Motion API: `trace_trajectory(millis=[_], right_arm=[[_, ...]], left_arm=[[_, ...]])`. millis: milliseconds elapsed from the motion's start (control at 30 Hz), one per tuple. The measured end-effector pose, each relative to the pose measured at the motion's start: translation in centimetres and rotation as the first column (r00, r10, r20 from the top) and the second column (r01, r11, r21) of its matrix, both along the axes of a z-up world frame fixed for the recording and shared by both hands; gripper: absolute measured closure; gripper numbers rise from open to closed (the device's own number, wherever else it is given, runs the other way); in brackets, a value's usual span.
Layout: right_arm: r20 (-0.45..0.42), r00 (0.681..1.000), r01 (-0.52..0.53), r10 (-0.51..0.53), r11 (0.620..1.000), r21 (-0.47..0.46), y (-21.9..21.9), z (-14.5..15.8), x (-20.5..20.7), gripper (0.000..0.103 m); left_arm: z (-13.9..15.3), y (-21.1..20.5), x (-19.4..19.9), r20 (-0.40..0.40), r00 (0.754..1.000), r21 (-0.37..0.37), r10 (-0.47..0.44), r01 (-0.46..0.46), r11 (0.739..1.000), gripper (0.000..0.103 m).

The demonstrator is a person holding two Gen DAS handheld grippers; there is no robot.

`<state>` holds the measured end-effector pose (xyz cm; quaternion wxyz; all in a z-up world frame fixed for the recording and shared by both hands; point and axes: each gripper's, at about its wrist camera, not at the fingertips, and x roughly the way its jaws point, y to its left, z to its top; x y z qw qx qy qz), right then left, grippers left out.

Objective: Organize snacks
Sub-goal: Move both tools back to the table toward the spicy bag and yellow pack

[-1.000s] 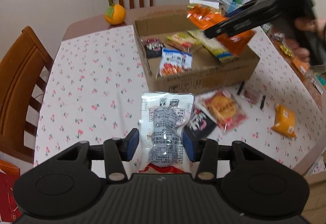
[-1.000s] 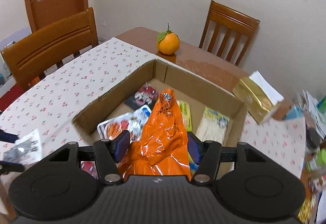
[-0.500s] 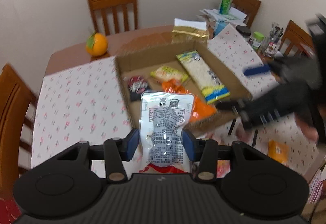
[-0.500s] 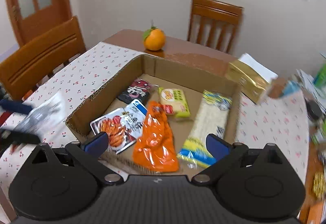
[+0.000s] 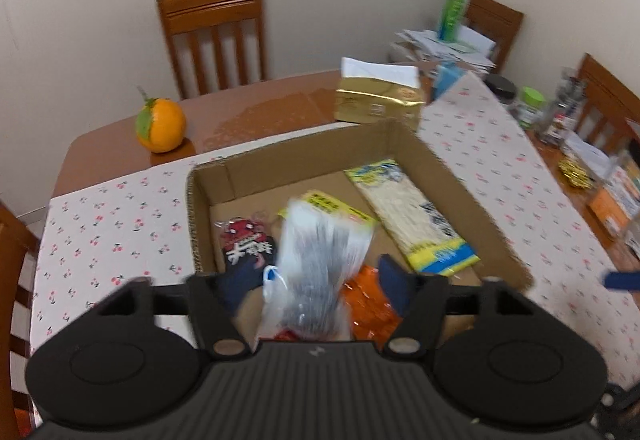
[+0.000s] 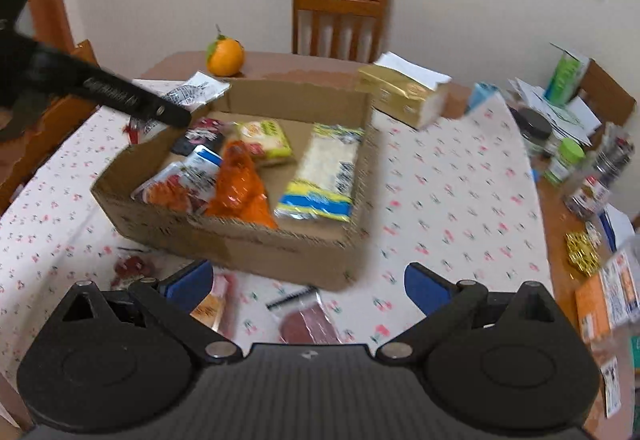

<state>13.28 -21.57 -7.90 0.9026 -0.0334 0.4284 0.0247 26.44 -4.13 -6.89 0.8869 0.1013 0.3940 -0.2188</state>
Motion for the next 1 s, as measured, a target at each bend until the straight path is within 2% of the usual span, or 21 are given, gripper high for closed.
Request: trace_trajectory(millis=[33, 167, 233, 400, 667, 767, 1000], right_arm=[[-0.004, 1.000, 0.012, -0.012, 1.000, -0.006, -0.3, -0.2, -0.3, 0.000], [-0.033, 0.999, 0.041, -0.042, 0.999, -0.014, -1.0, -1.0, -1.1, 0.000], [-0.047, 0.998, 0.050, -0.051, 0.999, -0.022, -1.3, -1.5, -1.5, 0.000], [-0.080, 0.995, 0.063, -0.064, 0.998, -0.011, -1.8, -2.7, -2.3, 0.000], [-0.179, 0.981, 0.068, -0.068, 0.998, -0.005, -2.4, -5.6, -4.3, 0.000], [-0.211, 0.975, 0.070, -0.069, 0.998, -0.003, -2.4, -6.6, -5.1, 0.000], [-0.263, 0.962, 0.086, -0.076, 0.996, 0.026, -2.1, -8.0, -6.1, 0.000]], left_arm=[[0.0, 0.1, -0.2, 0.012, 1.000, 0.002, 0.012, -0.012, 1.000, 0.017], [0.3, 0.7, -1.7, 0.036, 0.999, 0.003, 0.031, -0.031, 1.000, 0.010], [0.6, 1.0, -2.8, 0.067, 0.996, 0.032, 0.053, -0.055, 0.998, 0.007], [0.6, 1.9, -6.2, 0.094, 0.993, 0.059, 0.071, -0.077, 0.995, 0.006], [-1.7, 4.2, -10.2, -0.004, 0.990, 0.032, 0.143, -0.143, 0.989, 0.006], [-3.2, 4.6, -10.8, -0.054, 0.986, 0.040, 0.158, -0.156, 0.987, 0.006], [-5.3, 4.5, -11.4, -0.100, 0.981, 0.066, 0.168, -0.162, 0.985, 0.006]])
